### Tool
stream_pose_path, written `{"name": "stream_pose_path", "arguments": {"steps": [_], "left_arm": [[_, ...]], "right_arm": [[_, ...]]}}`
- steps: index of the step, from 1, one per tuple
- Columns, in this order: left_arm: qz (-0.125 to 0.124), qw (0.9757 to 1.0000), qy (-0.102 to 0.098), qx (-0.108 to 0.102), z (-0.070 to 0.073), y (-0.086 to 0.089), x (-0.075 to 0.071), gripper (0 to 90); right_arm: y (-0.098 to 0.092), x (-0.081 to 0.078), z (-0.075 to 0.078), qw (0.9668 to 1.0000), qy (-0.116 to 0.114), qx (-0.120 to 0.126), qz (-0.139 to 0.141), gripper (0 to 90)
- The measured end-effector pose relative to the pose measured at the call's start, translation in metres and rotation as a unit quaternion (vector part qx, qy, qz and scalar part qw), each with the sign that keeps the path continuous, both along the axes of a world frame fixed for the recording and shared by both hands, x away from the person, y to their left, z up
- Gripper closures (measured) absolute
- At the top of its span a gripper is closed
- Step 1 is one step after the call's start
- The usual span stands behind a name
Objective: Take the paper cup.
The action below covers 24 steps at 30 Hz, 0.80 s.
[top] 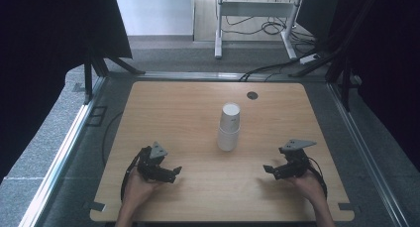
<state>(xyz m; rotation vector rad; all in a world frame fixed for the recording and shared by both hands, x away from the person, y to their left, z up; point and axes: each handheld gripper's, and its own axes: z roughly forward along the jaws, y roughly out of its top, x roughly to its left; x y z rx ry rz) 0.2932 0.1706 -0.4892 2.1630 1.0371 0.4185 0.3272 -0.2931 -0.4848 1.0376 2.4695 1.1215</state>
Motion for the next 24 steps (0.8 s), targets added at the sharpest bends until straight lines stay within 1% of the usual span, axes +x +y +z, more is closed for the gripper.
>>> {"name": "stream_pose_path", "arguments": {"steps": [4, 11, 16, 20, 24], "left_arm": [[-0.008, 1.0, -0.002, 0.002, 0.003, -0.003, 0.0, 0.0], [-0.022, 0.9997, -0.001, -0.005, 0.007, -0.006, 0.003, 0.2], [-0.03, 0.9995, 0.0, -0.006, 0.01, -0.011, 0.006, 0.3], [-0.037, 0.9993, -0.002, -0.005, 0.013, -0.015, 0.01, 0.5], [-0.042, 0.9991, -0.001, -0.006, 0.015, -0.018, 0.014, 0.8]], "right_arm": [[0.0, -0.001, 0.005, 1.0, -0.002, 0.002, 0.004, 0.5], [0.0, 0.0, 0.014, 0.9999, -0.007, 0.006, 0.006, 0.5], [-0.001, 0.0, 0.017, 0.9999, -0.01, 0.009, 0.009, 0.5], [0.002, 0.002, 0.023, 0.9997, -0.013, 0.01, 0.02, 0.5], [0.005, 0.004, 0.028, 0.9996, -0.013, 0.014, 0.023, 0.5]]}}
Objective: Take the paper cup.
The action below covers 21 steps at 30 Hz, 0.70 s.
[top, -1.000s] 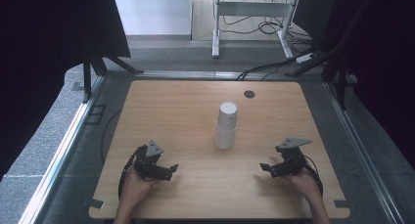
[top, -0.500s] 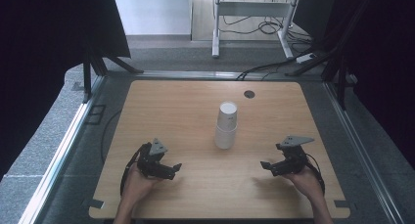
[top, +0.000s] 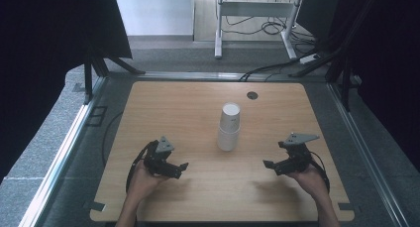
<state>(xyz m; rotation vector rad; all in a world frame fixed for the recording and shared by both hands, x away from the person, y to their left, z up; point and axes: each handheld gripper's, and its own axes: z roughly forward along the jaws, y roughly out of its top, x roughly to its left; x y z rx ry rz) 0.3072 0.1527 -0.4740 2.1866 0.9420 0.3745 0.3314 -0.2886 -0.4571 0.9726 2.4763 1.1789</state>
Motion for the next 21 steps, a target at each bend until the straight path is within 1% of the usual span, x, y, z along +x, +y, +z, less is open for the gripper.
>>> {"name": "stream_pose_path", "arguments": {"steps": [5, 7, 8, 10, 11, 15, 21], "left_arm": [[-0.008, 1.0, -0.002, 0.005, 0.003, -0.003, 0.004, 1.0], [-0.008, 1.0, -0.002, 0.002, 0.006, -0.004, 0.007, 1.1], [-0.009, 0.9999, -0.002, -0.004, 0.008, -0.005, 0.009, 1.1], [-0.011, 0.9999, -0.001, -0.004, 0.009, -0.006, 0.01, 1.4], [-0.015, 0.9999, -0.003, -0.001, 0.011, -0.009, 0.012, 1.4], [-0.019, 0.9998, -0.003, 0.005, 0.014, -0.013, 0.015, 1.5], [-0.03, 0.9995, -0.005, 0.005, 0.019, -0.022, 0.023, 1.5]], "right_arm": [[0.002, 0.002, 0.003, 1.0, -0.001, 0.001, 0.008, 0.5], [0.003, 0.002, 0.005, 0.9999, -0.001, -0.002, 0.012, 0.5], [0.004, 0.003, 0.007, 0.9999, -0.003, -0.002, 0.016, 0.5], [0.004, 0.004, 0.008, 0.9998, -0.005, -0.003, 0.017, 0.5], [0.006, 0.005, 0.011, 0.9998, -0.005, -0.004, 0.021, 0.5], [0.008, 0.007, 0.014, 0.9996, -0.008, -0.004, 0.025, 0.5], [0.015, 0.013, 0.023, 0.9994, -0.008, 0.0, 0.035, 0.0]]}}
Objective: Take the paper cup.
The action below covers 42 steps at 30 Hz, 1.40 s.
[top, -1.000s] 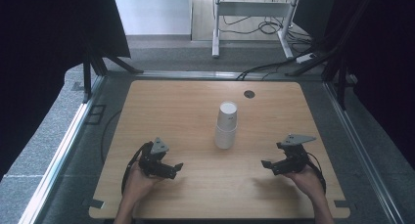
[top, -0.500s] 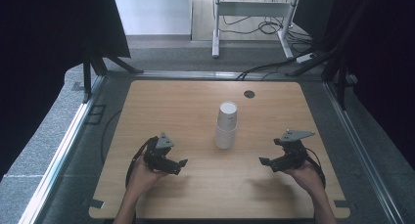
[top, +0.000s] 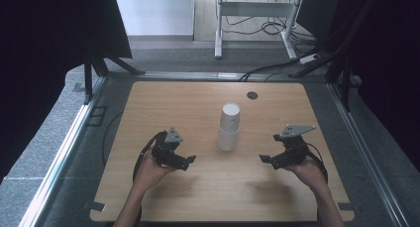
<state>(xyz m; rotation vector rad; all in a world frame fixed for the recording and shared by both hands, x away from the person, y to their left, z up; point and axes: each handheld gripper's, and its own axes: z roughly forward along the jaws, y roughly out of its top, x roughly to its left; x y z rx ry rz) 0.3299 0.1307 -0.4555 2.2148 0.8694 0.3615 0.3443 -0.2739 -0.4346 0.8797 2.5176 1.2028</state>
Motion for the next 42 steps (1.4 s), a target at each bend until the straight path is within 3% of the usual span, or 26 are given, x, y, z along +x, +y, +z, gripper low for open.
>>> {"name": "stream_pose_path", "arguments": {"steps": [16, 20, 34, 42], "left_arm": [[-0.027, 0.9993, 0.007, -0.026, 0.013, -0.017, 0.02, 0.0], [-0.037, 0.9992, 0.002, -0.014, 0.017, -0.024, 0.026, 0.2], [-0.062, 0.9981, -0.005, 0.0, 0.022, -0.049, 0.037, 2.6], [-0.077, 0.997, -0.008, 0.007, 0.023, -0.066, 0.048, 3.6]], "right_arm": [[0.015, 0.015, 0.013, 0.9997, 0.016, 0.014, 0.012, 0.4], [0.021, 0.02, 0.019, 0.9997, 0.015, 0.01, 0.017, 1.0], [0.033, 0.034, 0.03, 0.9993, 0.022, 0.001, 0.032, 1.5], [0.042, 0.042, 0.042, 0.9989, 0.011, -0.019, 0.041, 4.8]]}}
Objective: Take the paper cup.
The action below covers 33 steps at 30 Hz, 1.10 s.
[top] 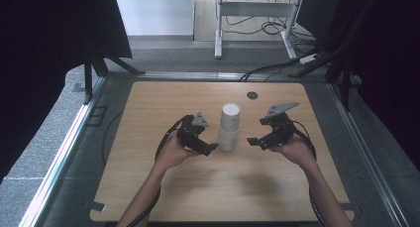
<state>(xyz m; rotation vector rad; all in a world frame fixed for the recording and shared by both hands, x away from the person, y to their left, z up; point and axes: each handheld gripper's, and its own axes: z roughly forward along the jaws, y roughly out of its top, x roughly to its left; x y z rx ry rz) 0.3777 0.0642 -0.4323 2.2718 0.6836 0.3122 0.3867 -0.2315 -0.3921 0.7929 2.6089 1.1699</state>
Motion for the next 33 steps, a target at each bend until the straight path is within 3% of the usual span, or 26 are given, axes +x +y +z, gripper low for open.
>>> {"name": "stream_pose_path", "arguments": {"steps": [5, 17, 33], "left_arm": [[-0.005, 1.0, -0.005, 0.004, 0.001, -0.008, 0.004, 4.5], [-0.008, 0.9999, 0.0, -0.016, 0.0, -0.022, 0.018, 7.6], [-0.012, 0.9995, -0.004, -0.03, -0.005, -0.035, 0.026, 12.4]], "right_arm": [[0.006, 0.003, 0.005, 0.9999, -0.003, -0.008, 0.005, 6.1], [0.024, 0.018, 0.016, 0.9998, 0.006, -0.013, 0.014, 10.7], [0.055, 0.036, 0.031, 0.9992, 0.009, -0.031, 0.024, 12.9]]}}
